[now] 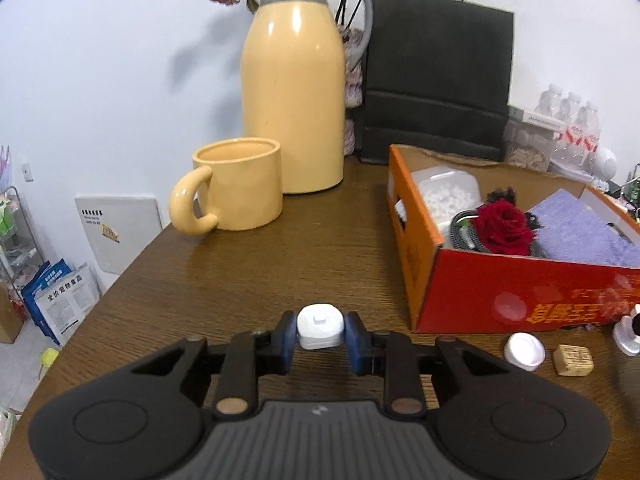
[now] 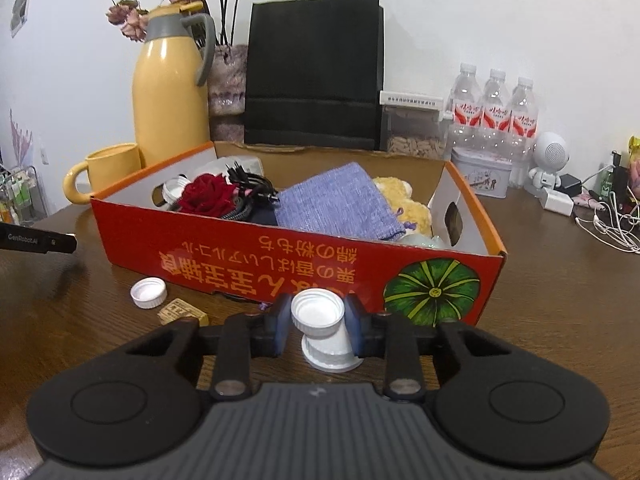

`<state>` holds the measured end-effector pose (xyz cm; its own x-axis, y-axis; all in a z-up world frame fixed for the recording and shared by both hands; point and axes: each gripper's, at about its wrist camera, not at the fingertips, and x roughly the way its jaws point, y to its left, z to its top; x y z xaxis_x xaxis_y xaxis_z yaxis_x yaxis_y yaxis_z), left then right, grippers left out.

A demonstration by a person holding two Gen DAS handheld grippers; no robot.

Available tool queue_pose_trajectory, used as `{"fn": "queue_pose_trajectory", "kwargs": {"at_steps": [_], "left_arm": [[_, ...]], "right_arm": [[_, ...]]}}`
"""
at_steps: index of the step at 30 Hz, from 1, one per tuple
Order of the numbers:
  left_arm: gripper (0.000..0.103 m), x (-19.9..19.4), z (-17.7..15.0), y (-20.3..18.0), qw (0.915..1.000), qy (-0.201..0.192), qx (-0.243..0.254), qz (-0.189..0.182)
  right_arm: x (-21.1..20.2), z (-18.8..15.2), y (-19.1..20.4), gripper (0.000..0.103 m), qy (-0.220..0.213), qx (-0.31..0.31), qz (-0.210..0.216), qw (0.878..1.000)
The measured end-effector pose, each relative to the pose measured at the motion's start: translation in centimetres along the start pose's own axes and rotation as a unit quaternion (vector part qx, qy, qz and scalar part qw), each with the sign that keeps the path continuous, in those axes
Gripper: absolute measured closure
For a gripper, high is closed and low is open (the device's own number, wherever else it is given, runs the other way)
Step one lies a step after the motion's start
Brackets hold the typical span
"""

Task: Organize objects
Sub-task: 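Grasp the small white square piece with the left tool while the right tool grasps a white round case, then carry the white square piece and white case over the box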

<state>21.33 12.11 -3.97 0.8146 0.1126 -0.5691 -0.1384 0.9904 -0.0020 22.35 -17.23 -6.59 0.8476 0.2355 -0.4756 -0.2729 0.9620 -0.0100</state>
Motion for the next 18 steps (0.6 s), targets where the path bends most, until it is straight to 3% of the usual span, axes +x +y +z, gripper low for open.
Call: {"fn": "queue_pose_trajectory", "kwargs": {"at_steps": [11,18], "left_arm": [[0.078,-3.4,-0.5,-2.4,0.9989,-0.046,-0.002,-0.005],[0.078,-5.2,0.8,-6.1,0.9969,-0.064,0.011,-0.043]], "right_arm": [[-2.2,0.2,0.4,0.074,-0.034,0.002,0.011,0.999],[-3.5,1.3,0.3,0.074,-0.056,0.004,0.019,0.998]]}}
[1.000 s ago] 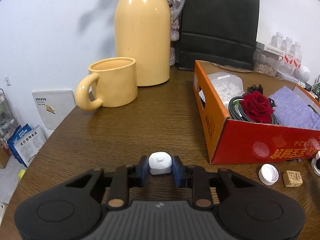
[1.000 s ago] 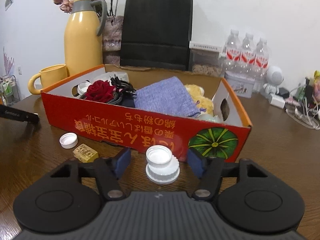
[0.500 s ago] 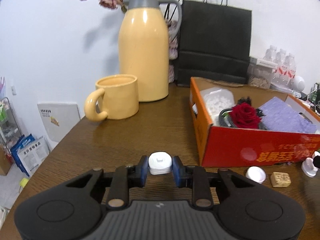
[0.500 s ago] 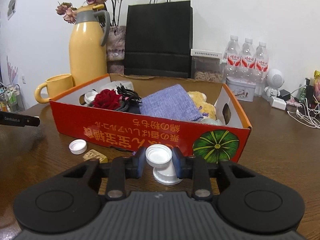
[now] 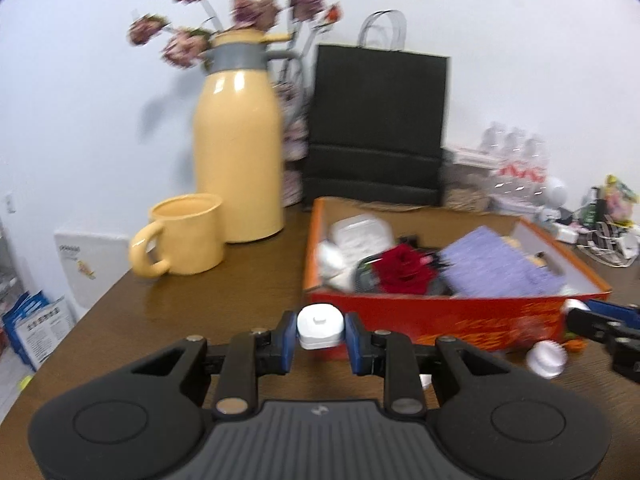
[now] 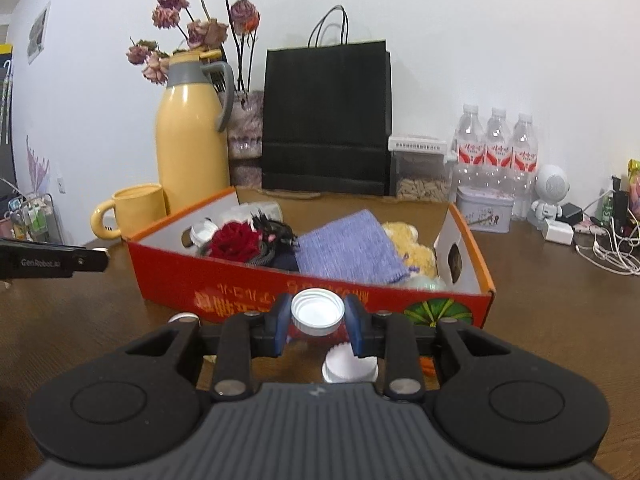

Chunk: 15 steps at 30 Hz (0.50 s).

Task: Organize objects
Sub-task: 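Carry the white square piece and white case over the box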

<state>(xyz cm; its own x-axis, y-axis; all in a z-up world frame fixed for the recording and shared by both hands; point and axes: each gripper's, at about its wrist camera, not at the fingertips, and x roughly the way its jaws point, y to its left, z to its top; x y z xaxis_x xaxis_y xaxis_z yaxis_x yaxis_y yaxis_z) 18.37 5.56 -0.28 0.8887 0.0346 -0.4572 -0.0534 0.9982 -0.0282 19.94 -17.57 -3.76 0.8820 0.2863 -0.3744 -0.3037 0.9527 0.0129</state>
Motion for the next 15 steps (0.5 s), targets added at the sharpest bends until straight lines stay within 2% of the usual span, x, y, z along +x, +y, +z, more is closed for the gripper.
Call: {"fn": "queue_pose_trajectory", "kwargs": {"at_steps": [6,15], "left_arm": [[0.078,0.1,2.0,-3.9,0.9995,-0.010,0.014,-0.027],[0.078,3.0,4.6,-7.9,0.9990,-0.021,0.014,-0.038]], "right_arm": [[0.0,1.4,-0.1,0.074,-0.016,-0.003,0.003,1.000],[2.0,3.5,-0.4,0.073,-0.032,-0.014,-0.002,0.999]]}}
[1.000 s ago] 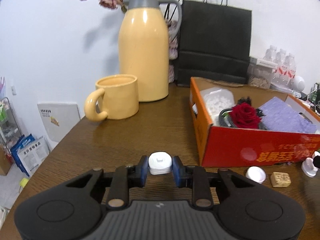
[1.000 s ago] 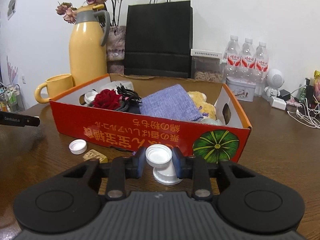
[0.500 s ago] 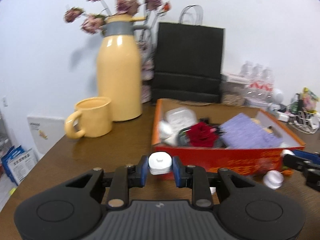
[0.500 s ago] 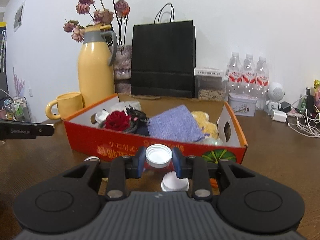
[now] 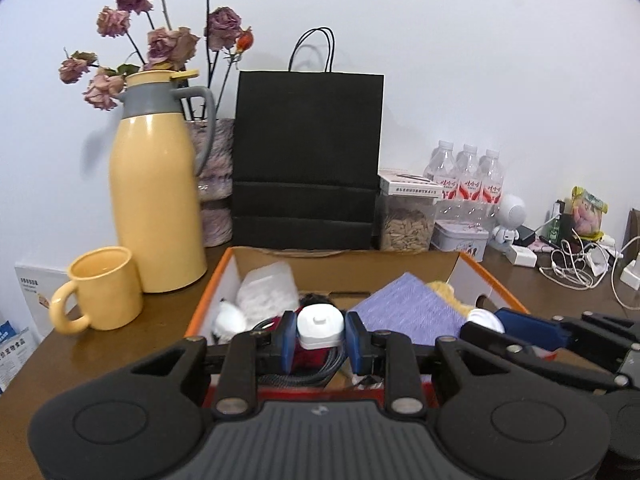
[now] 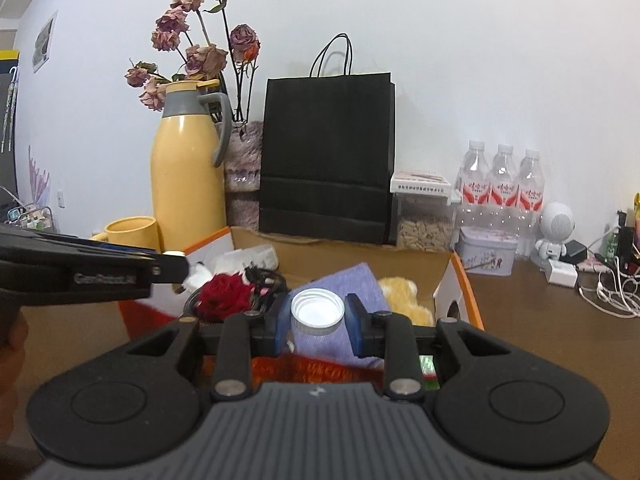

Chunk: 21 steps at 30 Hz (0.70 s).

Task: Organize objects
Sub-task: 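Carry the white square piece and white case over the box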

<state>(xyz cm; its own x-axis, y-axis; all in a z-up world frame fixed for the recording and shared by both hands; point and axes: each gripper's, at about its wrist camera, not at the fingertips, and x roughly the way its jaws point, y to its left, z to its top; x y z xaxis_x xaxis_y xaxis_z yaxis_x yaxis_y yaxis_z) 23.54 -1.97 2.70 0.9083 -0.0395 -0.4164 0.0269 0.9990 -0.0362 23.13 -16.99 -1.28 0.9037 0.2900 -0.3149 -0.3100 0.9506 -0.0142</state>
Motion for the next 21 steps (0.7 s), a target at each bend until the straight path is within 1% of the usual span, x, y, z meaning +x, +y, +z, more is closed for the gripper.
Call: {"fn": "queue_pose_trajectory", "kwargs": {"at_steps": [7,15,21], "left_arm": [[0.078,3.3,1.1,-0.2,0.9999,0.006,-0.006,0.006],[0.078,6.8,1.8,0.5,0.9996,0.025,-0.013,0.009],[0.078,8.3,1.9,0.8,0.9993,0.033,-0.009,0.015]], "right_arm": [[3.1,0.8,-0.8,0.073,0.002,0.000,-0.001,1.000],[6.1,0.9,-1.6,0.073,0.019,-0.009,-0.002,1.000],[7.7,1.0,-2.0,0.073,0.026,-0.010,-0.002,1.000]]}}
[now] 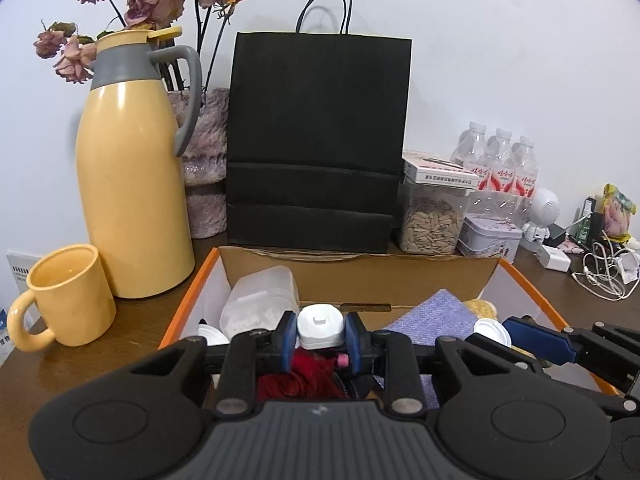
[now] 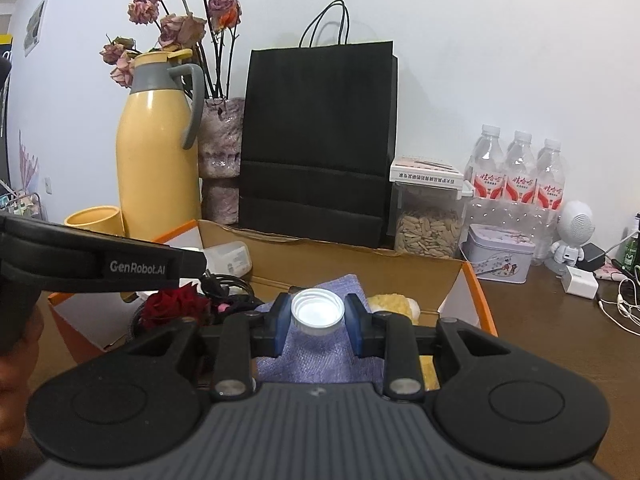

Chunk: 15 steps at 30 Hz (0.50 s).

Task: Organize objects
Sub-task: 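Carry the white square piece and white case over the box, then open both tools to drop the white piece and case into the box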

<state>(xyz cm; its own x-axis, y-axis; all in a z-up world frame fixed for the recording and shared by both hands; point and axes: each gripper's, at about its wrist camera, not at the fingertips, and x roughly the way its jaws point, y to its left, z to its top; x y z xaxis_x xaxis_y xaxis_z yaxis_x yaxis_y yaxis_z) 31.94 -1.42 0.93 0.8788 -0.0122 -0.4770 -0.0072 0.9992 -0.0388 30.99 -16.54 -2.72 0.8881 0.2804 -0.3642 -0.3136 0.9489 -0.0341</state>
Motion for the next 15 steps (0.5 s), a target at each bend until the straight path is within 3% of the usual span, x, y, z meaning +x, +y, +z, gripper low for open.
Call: {"fn": "queue_pose_trajectory", "kwargs": {"at_steps": [3,4,5,6,7,8,9,12,15], "left_arm": [[0.077,0.5,0.1,0.1,1.0000,0.002,0.004,0.007],[0.070,0.6,0.1,0.3,1.0000,0.003,0.003,0.009],[0.052,0.7,0.2,0.4,0.9999,0.005,0.001,0.012],[0.041,0.7,0.2,0.6,0.9999,0.004,-0.001,0.016],[0.021,0.7,0.2,0.7,0.9998,0.001,-0.004,0.021],[0.009,0.6,0.2,0.9,0.9996,-0.004,-0.007,0.027],[0.007,0.5,0.2,1.0,0.9995,-0.009,-0.009,0.030],[0.003,0.6,0.3,1.3,0.9993,-0.011,-0.012,0.033],[0.003,0.8,0.2,1.3,0.9992,-0.005,-0.011,0.037]], "right_arm": [[0.5,0.0,-0.1,0.073,0.000,0.001,0.000,1.000],[0.6,-0.1,-0.2,0.073,0.002,0.002,-0.001,1.000],[0.7,-0.1,-0.3,0.068,0.003,0.003,-0.002,1.000],[0.8,-0.2,-0.4,0.056,0.005,0.004,-0.004,1.000],[0.8,-0.2,-0.5,0.049,0.008,0.005,-0.006,1.000],[0.8,-0.3,-0.6,0.037,0.009,0.006,-0.009,1.000],[0.7,-0.3,-0.7,0.025,0.008,0.007,-0.011,1.000],[0.5,-0.4,-0.7,0.002,0.003,0.006,-0.017,1.000],[0.2,-0.4,-0.8,0.000,-0.001,0.009,-0.017,1.000]]}}
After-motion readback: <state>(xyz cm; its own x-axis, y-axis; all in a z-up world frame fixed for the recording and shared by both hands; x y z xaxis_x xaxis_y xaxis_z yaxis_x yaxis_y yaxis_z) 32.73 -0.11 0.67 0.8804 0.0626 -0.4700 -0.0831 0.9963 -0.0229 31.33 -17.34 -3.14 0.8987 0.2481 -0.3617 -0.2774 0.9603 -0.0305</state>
